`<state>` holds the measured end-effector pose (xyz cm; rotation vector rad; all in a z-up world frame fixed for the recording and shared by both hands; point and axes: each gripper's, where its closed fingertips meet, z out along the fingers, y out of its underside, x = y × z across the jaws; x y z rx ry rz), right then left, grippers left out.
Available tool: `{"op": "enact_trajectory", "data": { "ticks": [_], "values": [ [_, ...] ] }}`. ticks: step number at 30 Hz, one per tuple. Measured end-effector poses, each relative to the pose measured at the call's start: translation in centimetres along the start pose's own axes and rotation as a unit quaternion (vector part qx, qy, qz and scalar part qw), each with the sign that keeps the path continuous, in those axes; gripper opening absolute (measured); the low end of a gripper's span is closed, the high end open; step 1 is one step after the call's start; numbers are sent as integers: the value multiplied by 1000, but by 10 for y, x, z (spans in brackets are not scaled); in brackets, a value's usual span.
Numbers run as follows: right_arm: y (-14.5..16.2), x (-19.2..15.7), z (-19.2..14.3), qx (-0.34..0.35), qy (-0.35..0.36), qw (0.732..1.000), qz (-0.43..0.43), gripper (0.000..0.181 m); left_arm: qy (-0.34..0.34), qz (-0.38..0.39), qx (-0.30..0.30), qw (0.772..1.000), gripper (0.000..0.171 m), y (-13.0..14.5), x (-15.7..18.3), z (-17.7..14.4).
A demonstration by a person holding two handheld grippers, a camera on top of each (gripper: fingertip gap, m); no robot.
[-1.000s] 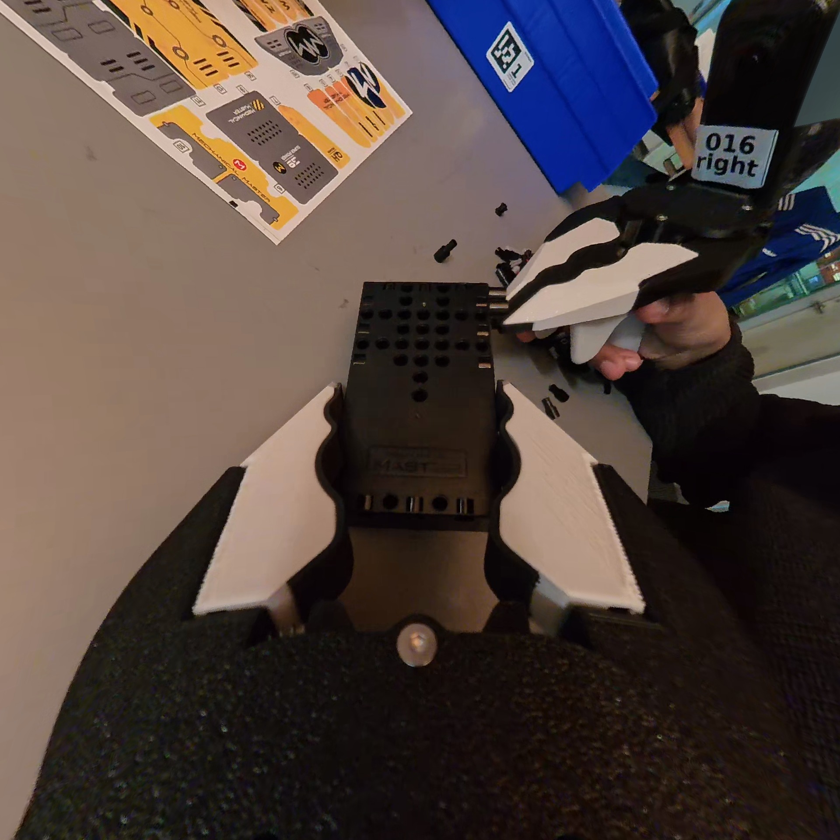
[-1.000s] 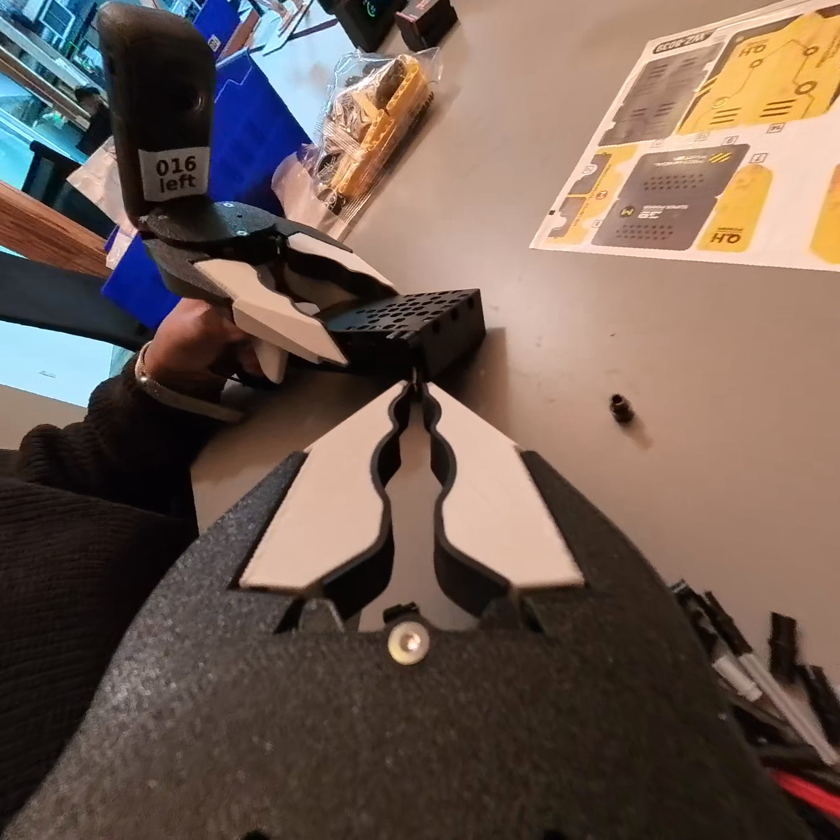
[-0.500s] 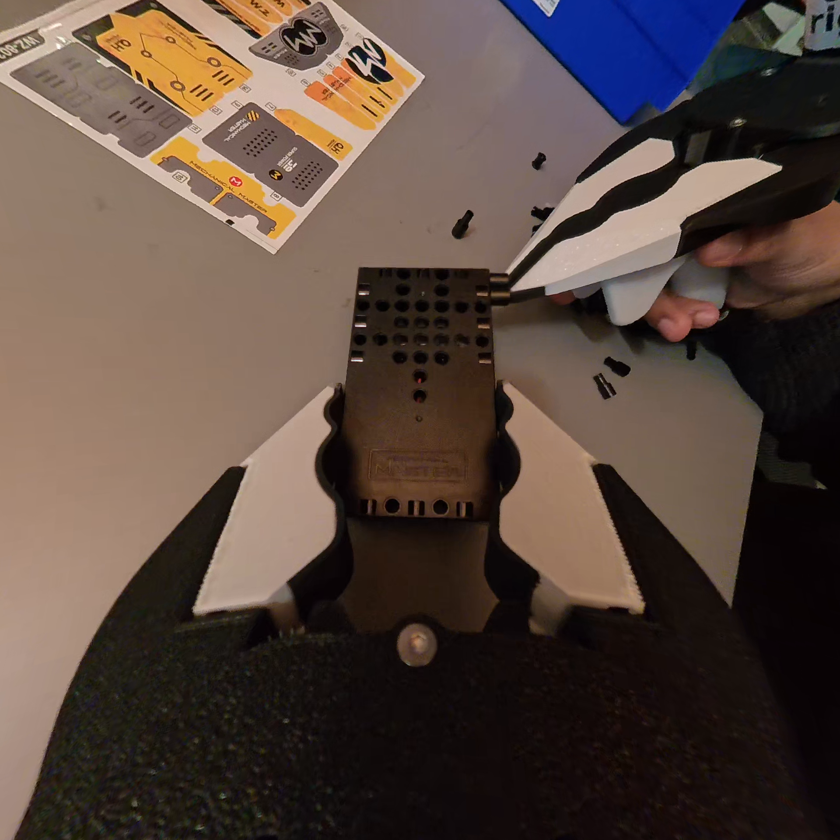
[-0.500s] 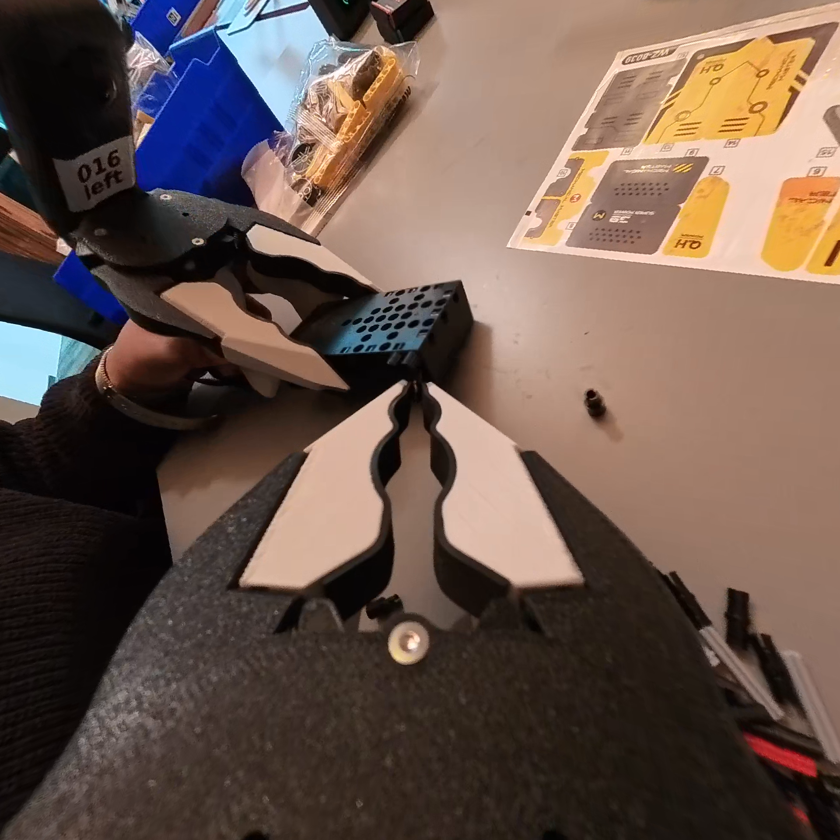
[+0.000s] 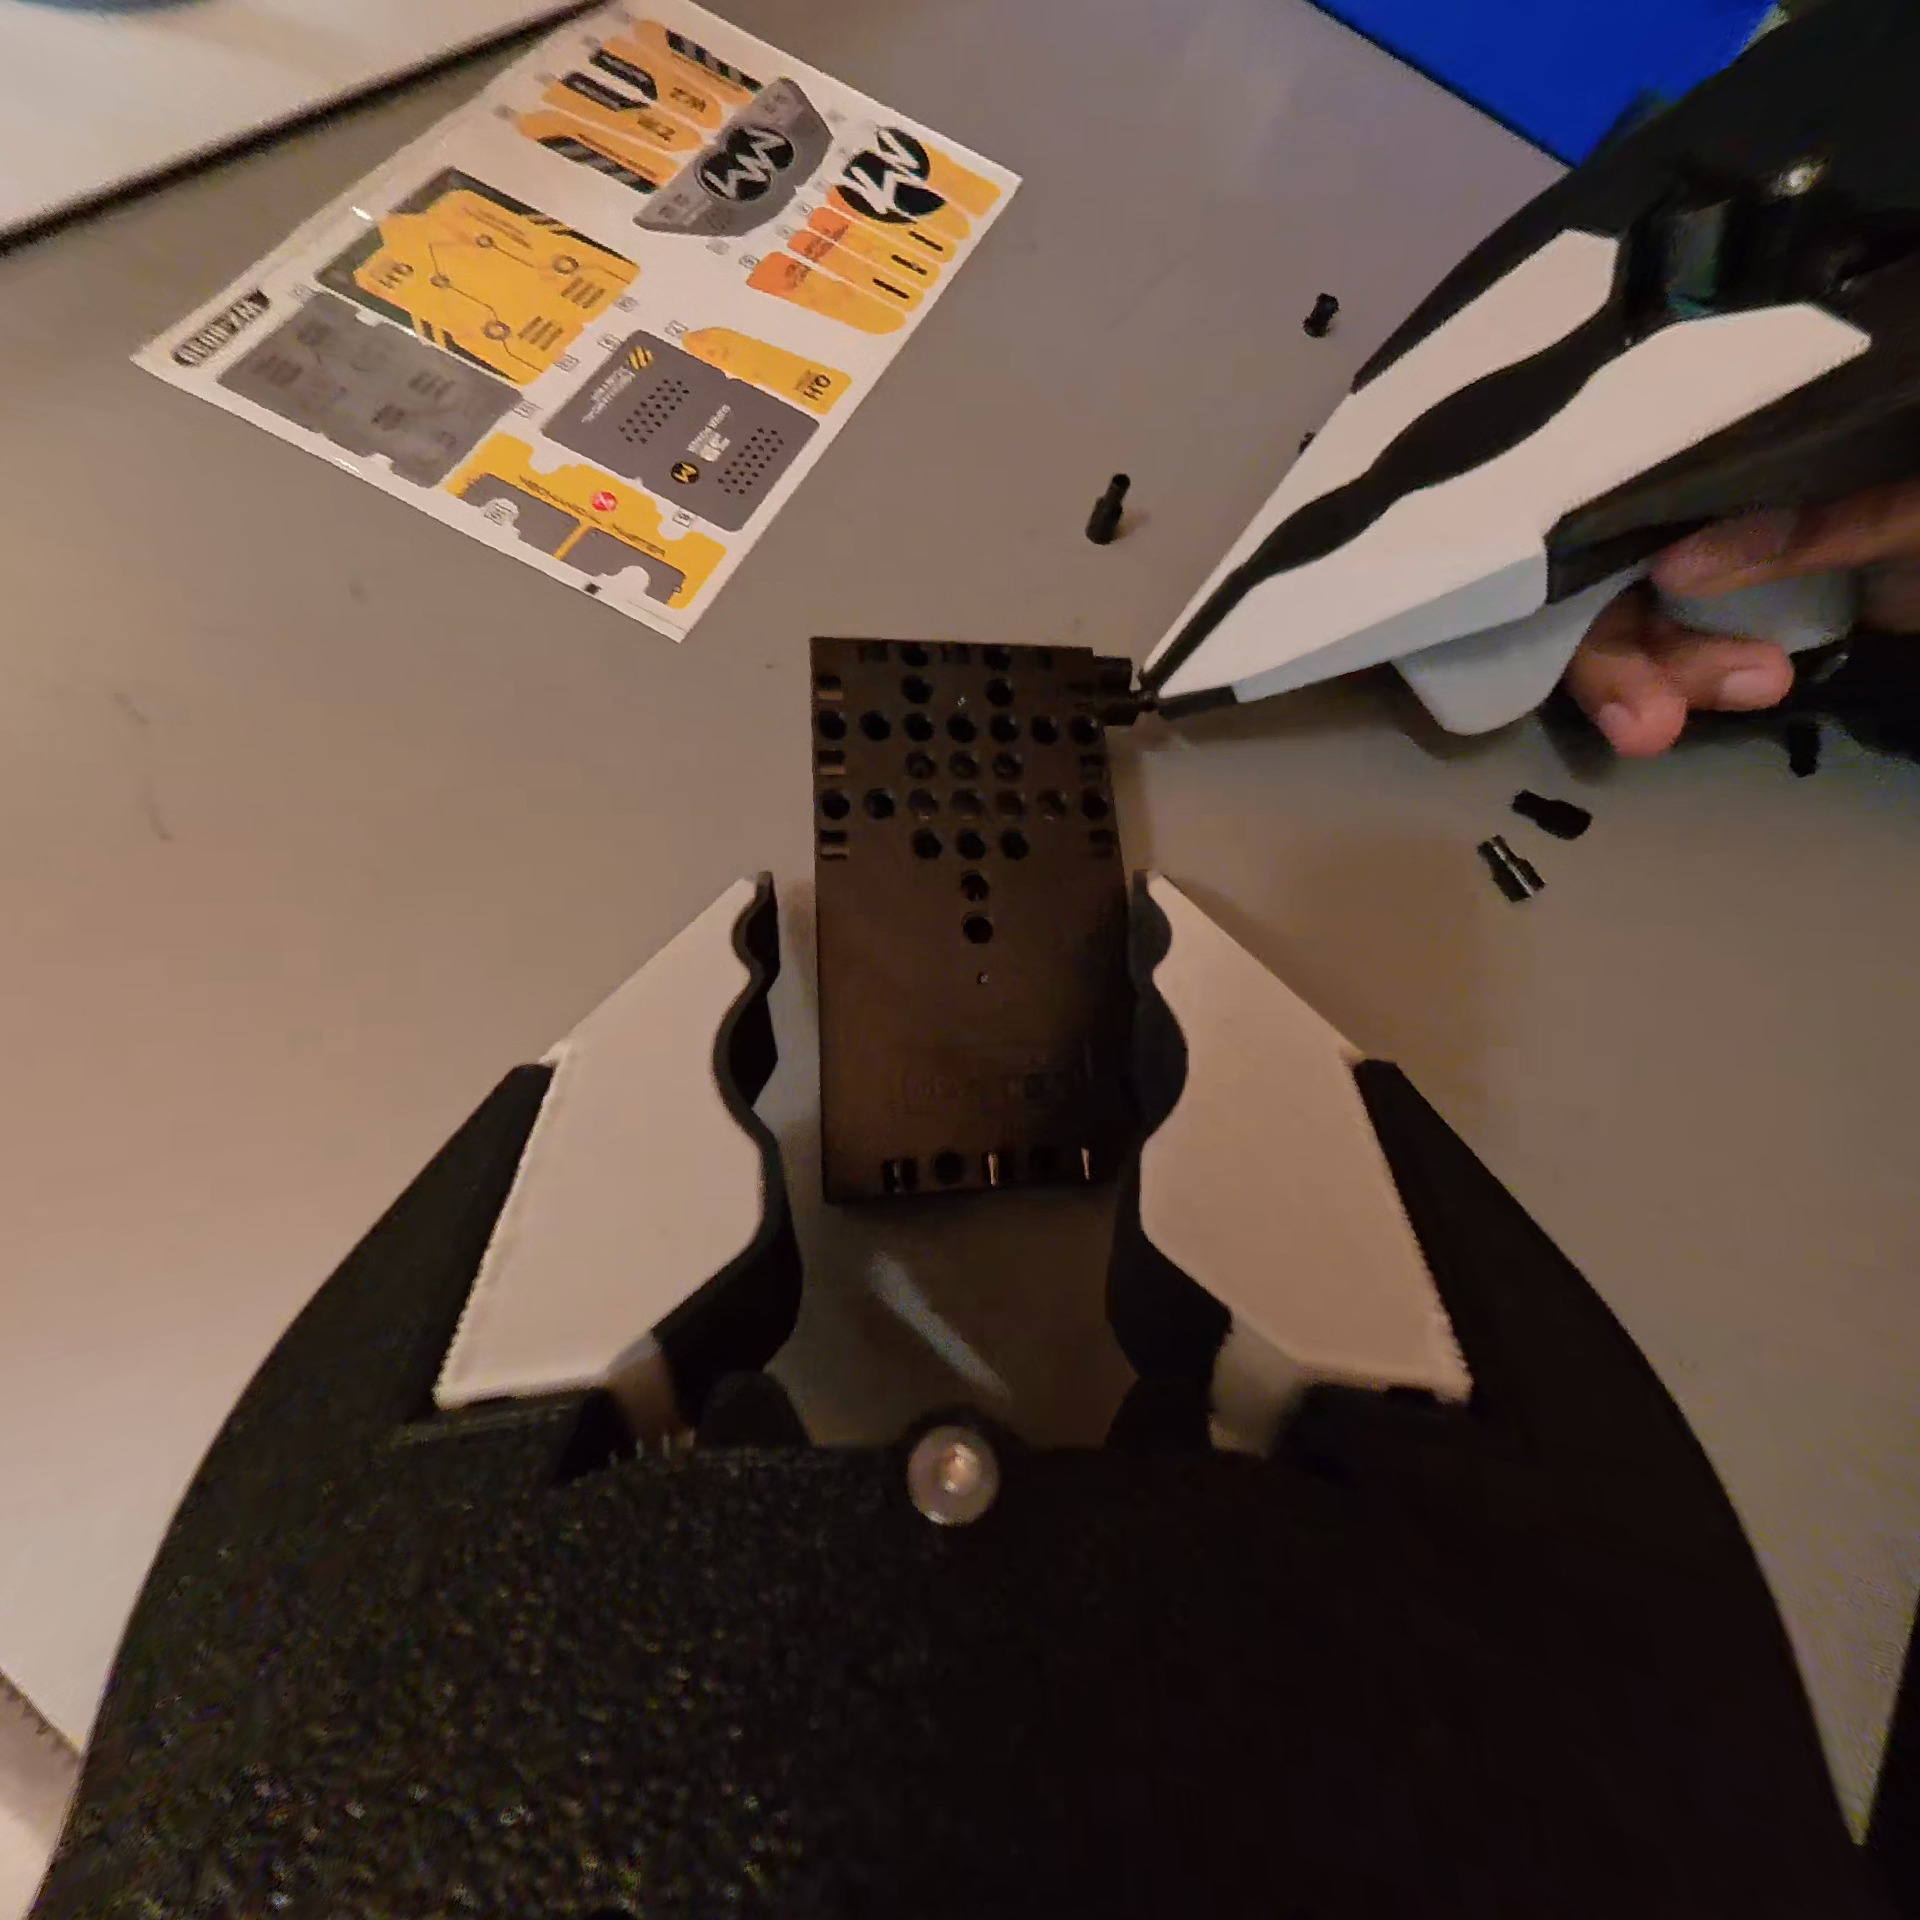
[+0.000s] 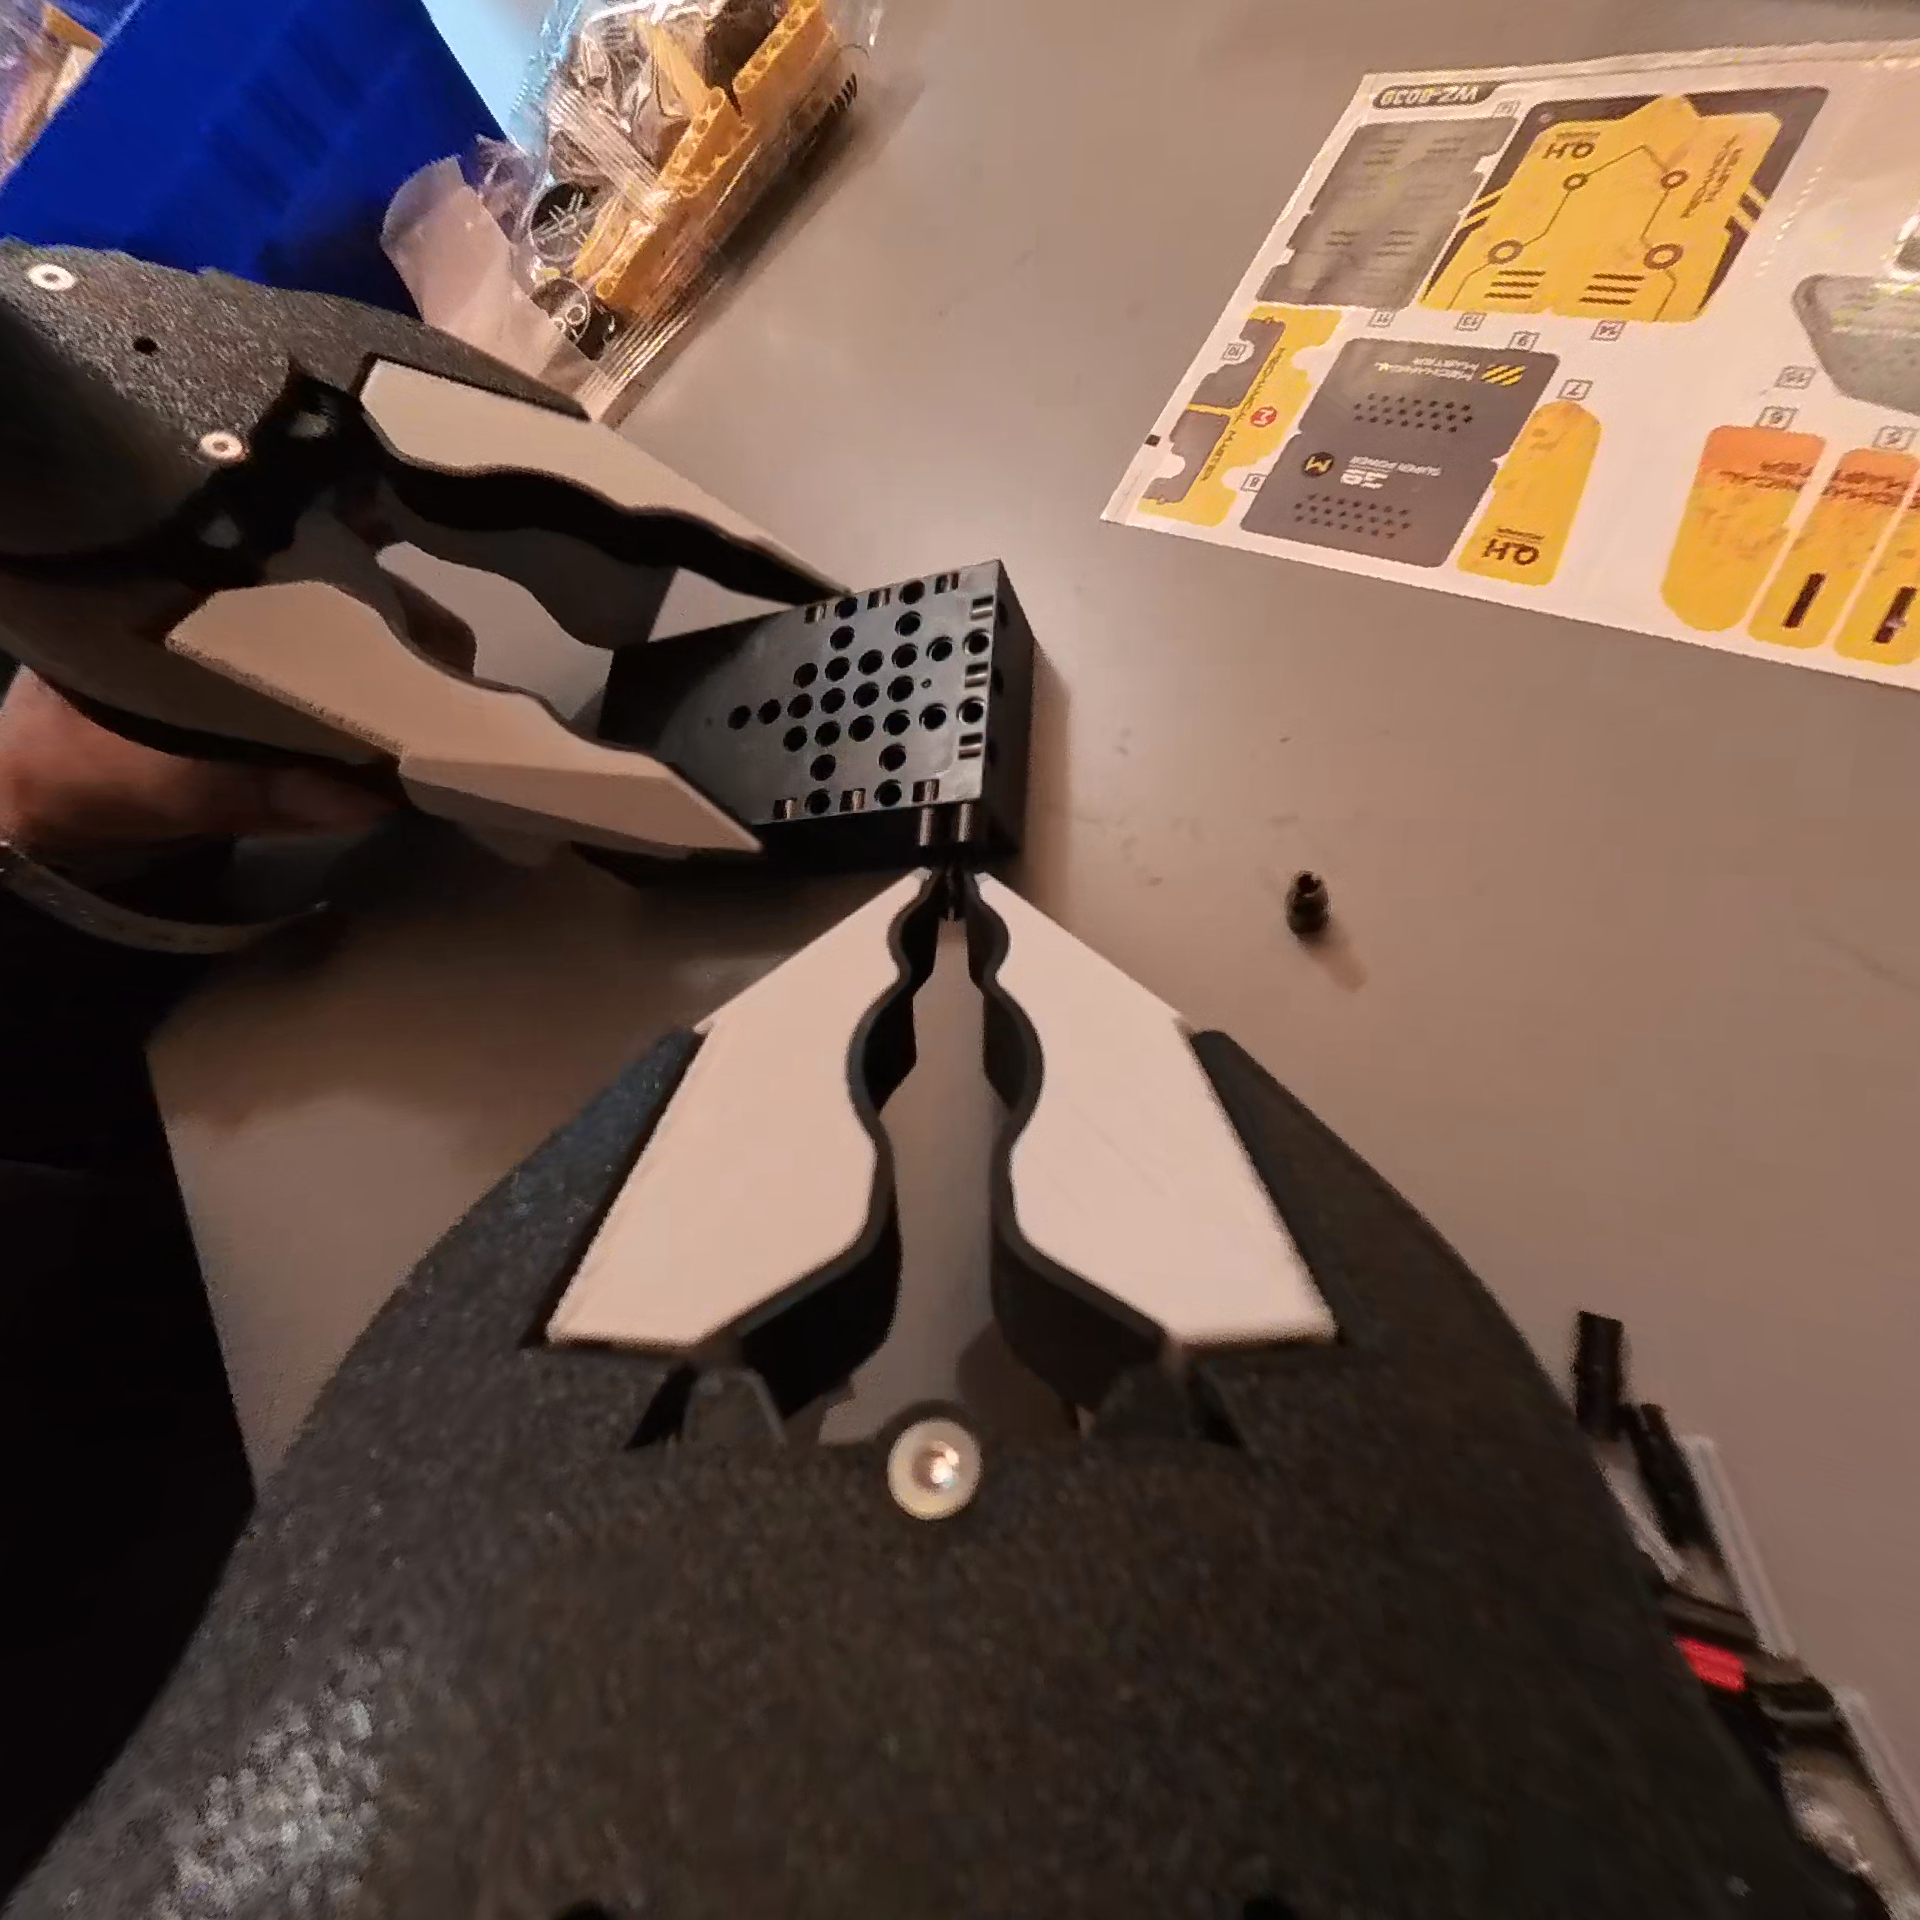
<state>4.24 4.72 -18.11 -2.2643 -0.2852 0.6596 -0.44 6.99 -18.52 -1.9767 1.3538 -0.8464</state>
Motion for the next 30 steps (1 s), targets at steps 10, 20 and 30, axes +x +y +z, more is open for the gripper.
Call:
{"op": "enact_trajectory", "data": {
  "ticks": [10,20,30],
  "values": [
    [1,-7,-11,-4,26,993,-115,4,101,-39,138,985,67,-43,22,-27],
    [-45,-68,-52,183,18,924,-336,4,367,-207,163,892,32,-59,67,-46],
    [-42,-82,-49,208,25,894,-396,4,460,-269,155,832,4,-61,76,-58]
  ]
}}
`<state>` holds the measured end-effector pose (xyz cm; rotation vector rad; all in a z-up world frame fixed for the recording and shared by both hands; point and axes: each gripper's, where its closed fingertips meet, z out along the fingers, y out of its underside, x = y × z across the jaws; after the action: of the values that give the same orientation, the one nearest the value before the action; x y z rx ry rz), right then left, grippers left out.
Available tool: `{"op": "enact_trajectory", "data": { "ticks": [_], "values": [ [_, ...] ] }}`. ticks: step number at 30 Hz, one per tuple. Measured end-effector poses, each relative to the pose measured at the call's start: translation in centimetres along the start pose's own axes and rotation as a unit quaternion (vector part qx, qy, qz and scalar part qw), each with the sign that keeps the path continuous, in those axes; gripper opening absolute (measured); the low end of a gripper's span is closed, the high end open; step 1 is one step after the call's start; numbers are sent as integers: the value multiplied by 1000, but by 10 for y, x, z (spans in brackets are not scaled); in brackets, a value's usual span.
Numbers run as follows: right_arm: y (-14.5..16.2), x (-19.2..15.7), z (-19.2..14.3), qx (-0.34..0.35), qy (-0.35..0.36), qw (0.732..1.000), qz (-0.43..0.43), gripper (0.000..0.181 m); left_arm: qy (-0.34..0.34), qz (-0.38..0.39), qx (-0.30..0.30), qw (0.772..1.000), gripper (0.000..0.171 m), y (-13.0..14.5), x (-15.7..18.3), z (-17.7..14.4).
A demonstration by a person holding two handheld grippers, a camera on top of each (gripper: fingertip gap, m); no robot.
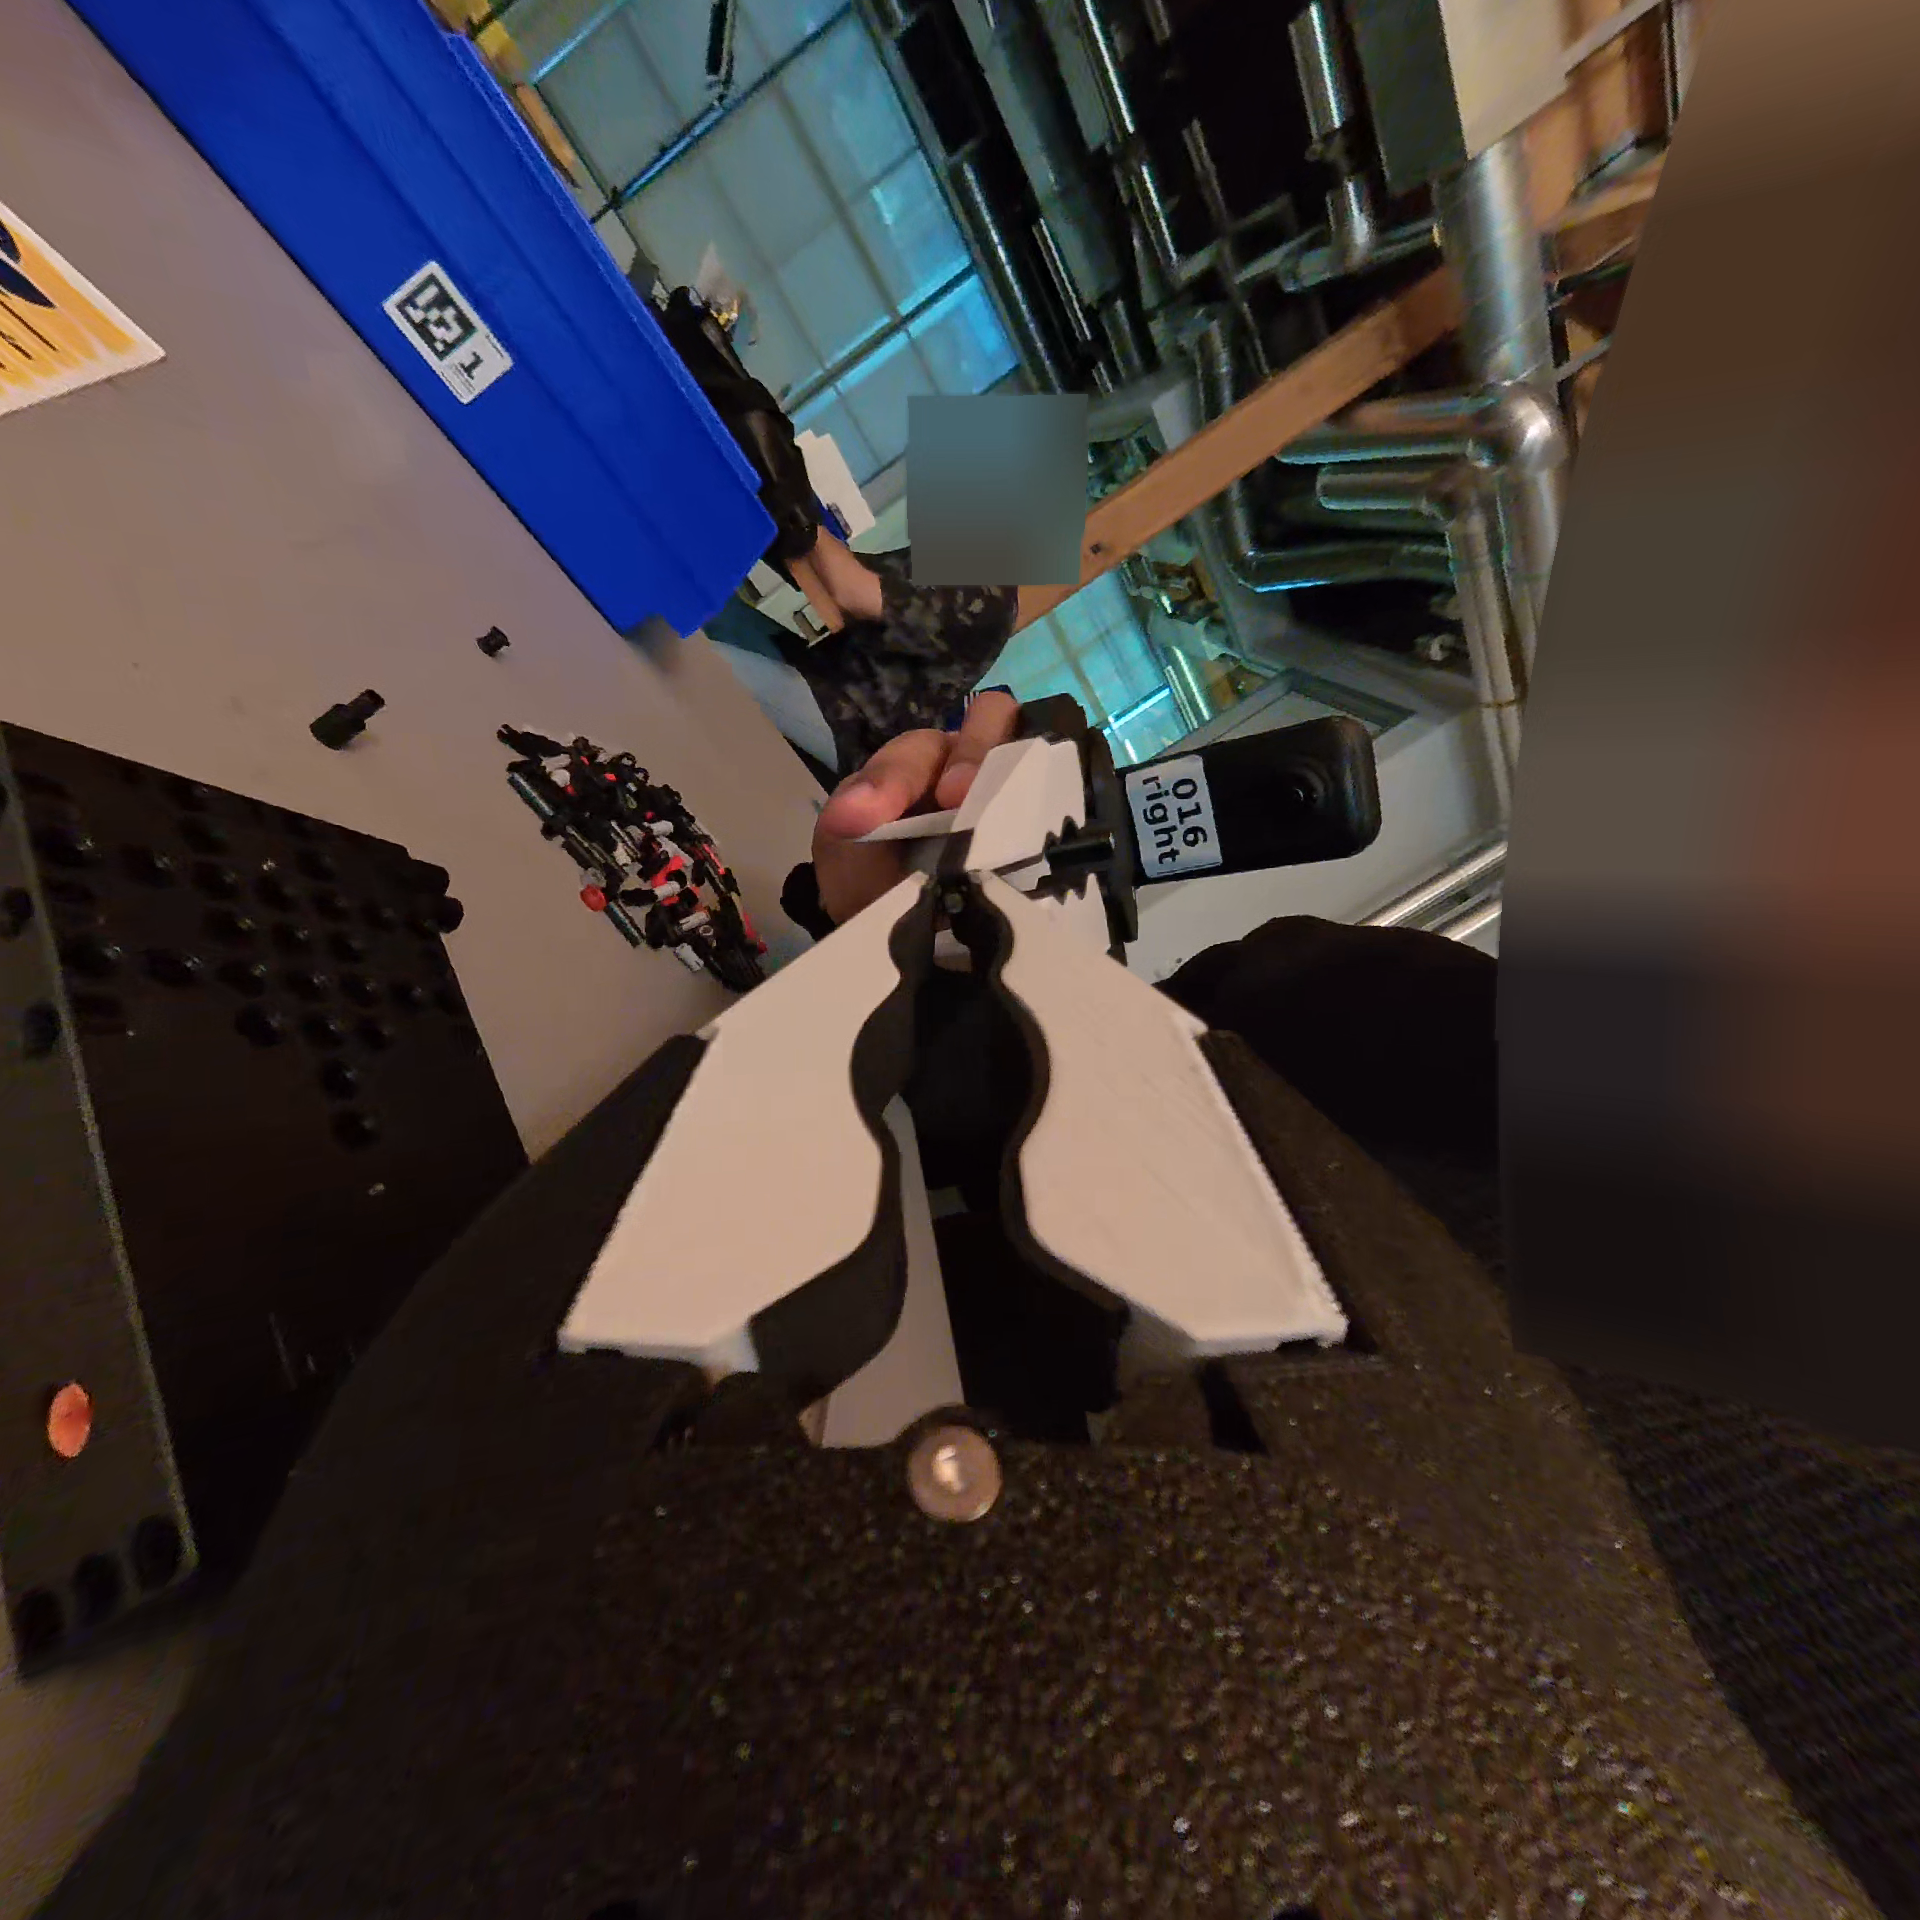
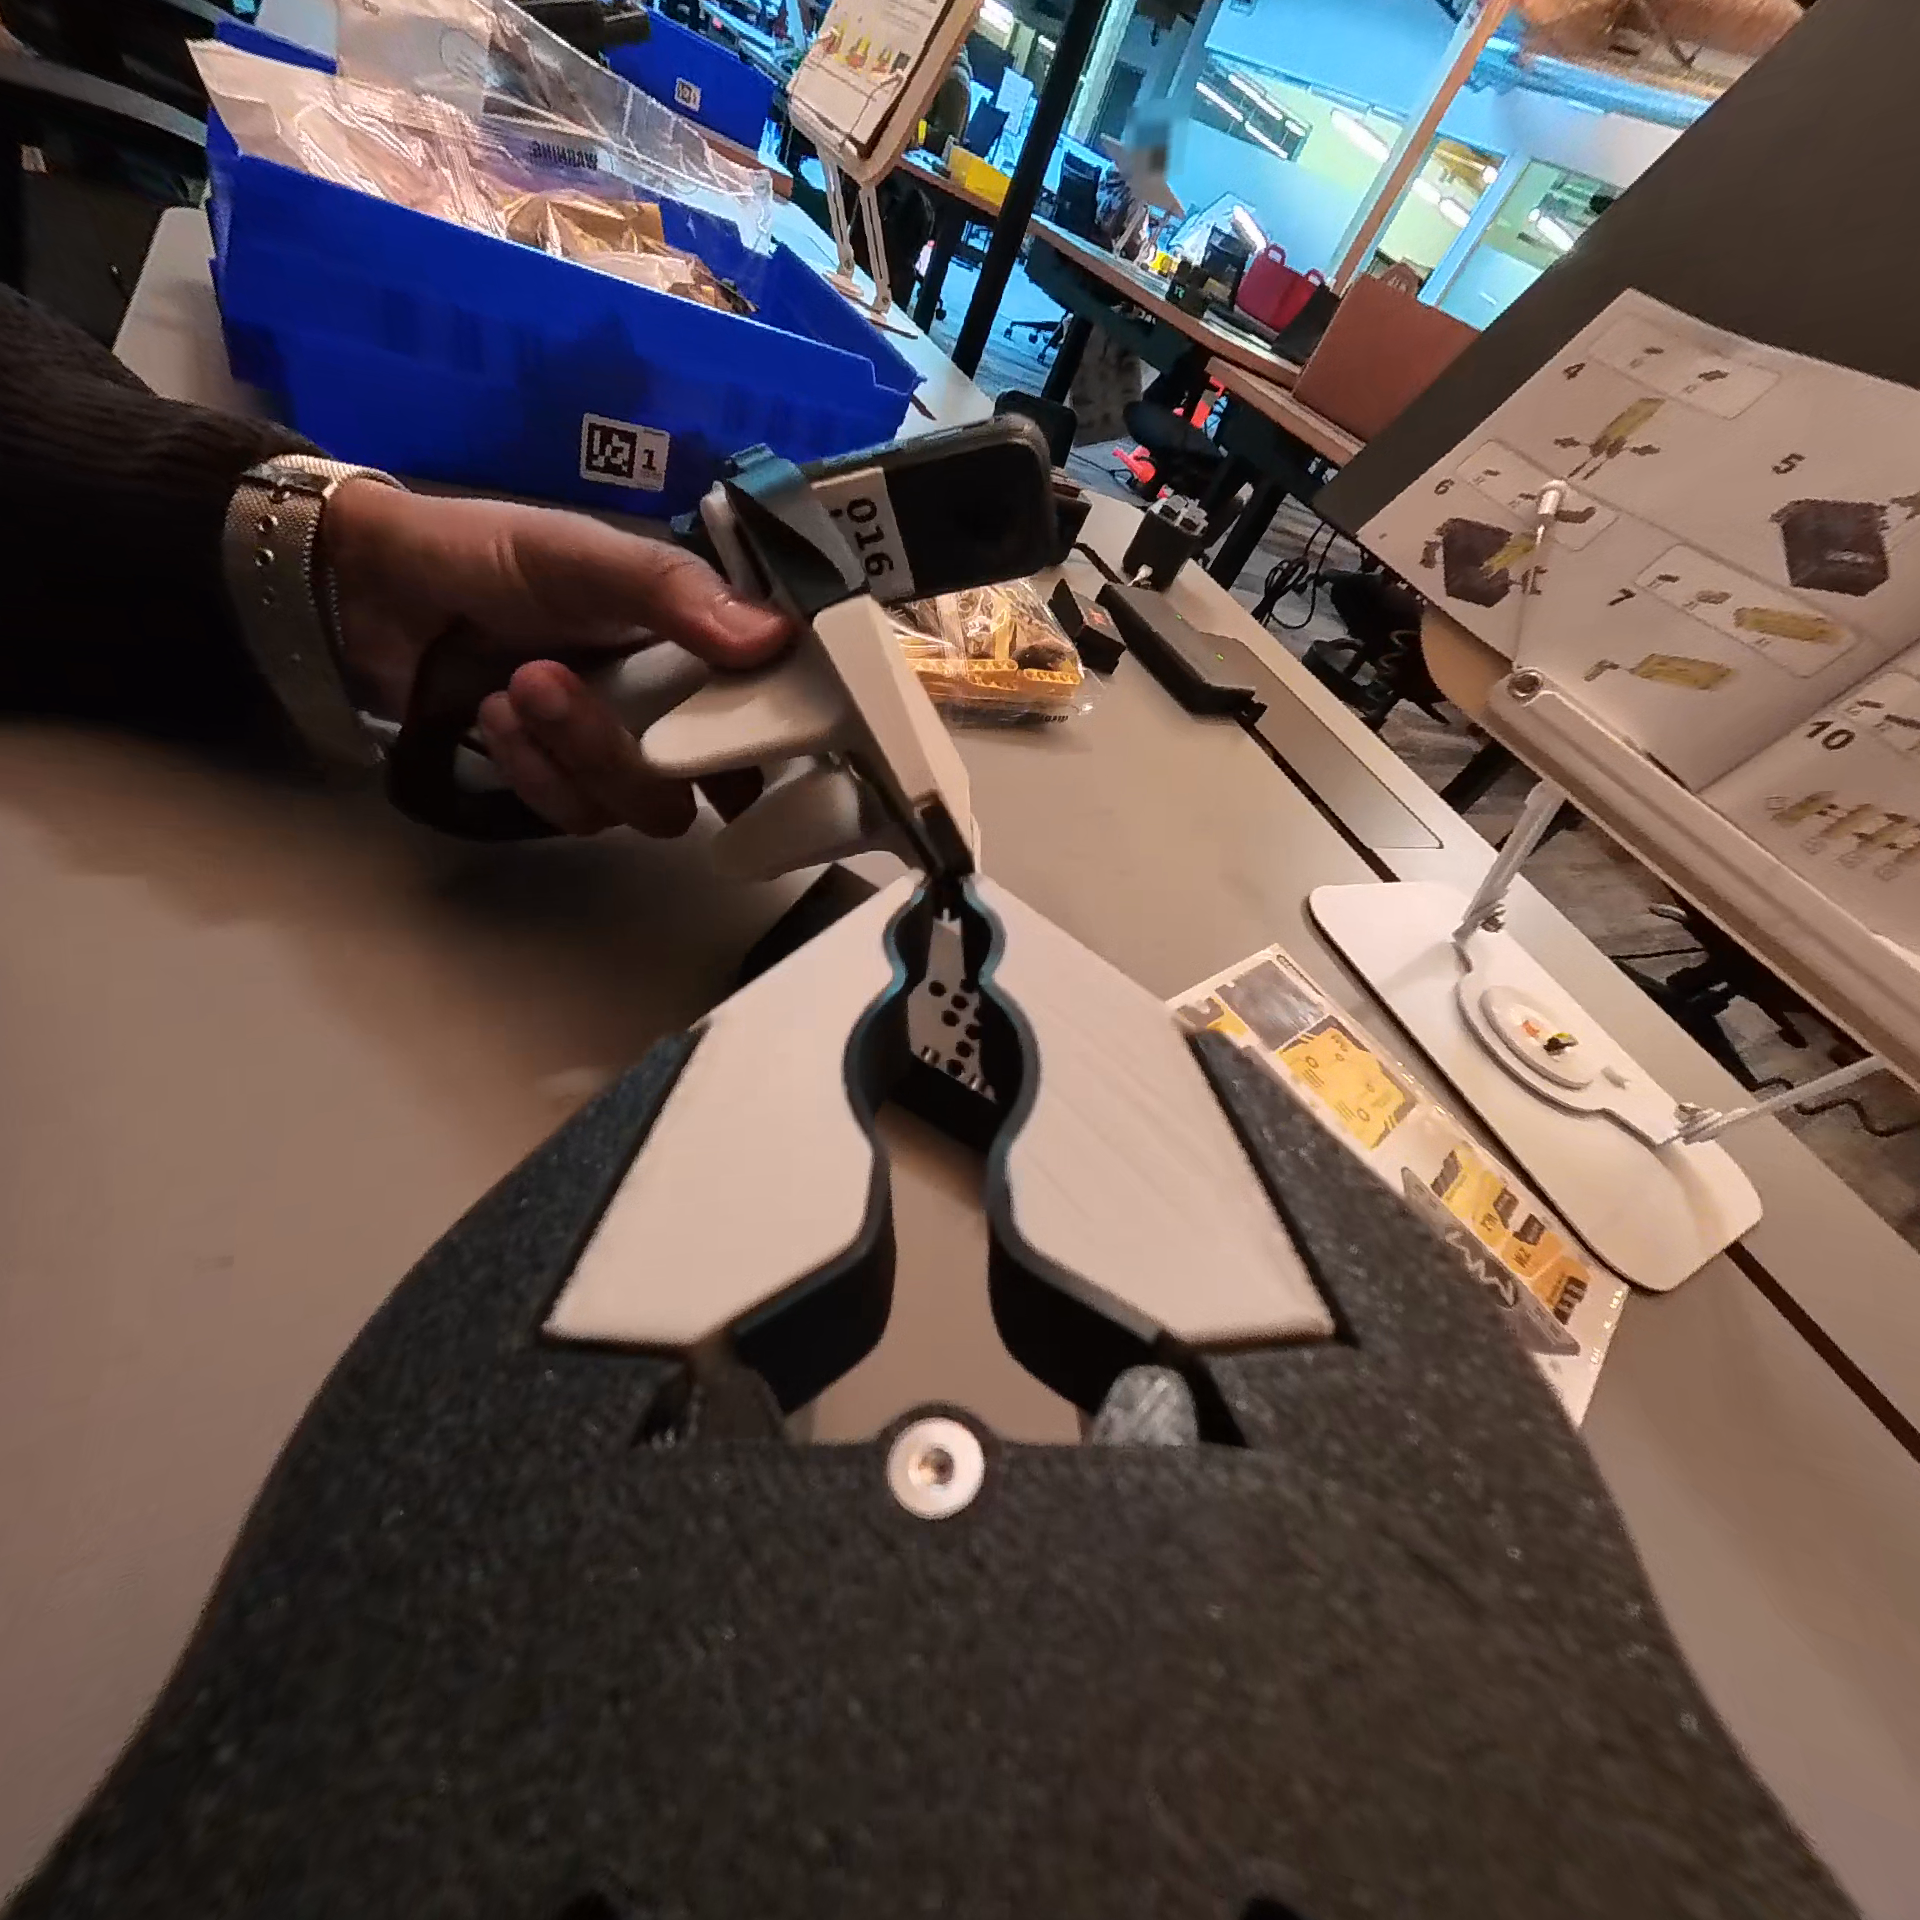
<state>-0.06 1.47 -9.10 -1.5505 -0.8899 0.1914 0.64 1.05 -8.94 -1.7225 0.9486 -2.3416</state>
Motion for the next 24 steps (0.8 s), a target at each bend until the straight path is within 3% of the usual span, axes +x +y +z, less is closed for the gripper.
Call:
{"op": "enact_trajectory", "data": {
  "ticks": [14,18,24],
  "values": [
    [-6,4,-1,29,7,999,24,5,36,-31,11,999,3,-3,5,-4],
    [-4,1,0,23,2,999,25,22,56,-47,19,997,2,-6,8,-6],
    [-8,6,-2,36,21,999,20,23,71,-63,12,995,2,-2,9,-5]
  ]
}}
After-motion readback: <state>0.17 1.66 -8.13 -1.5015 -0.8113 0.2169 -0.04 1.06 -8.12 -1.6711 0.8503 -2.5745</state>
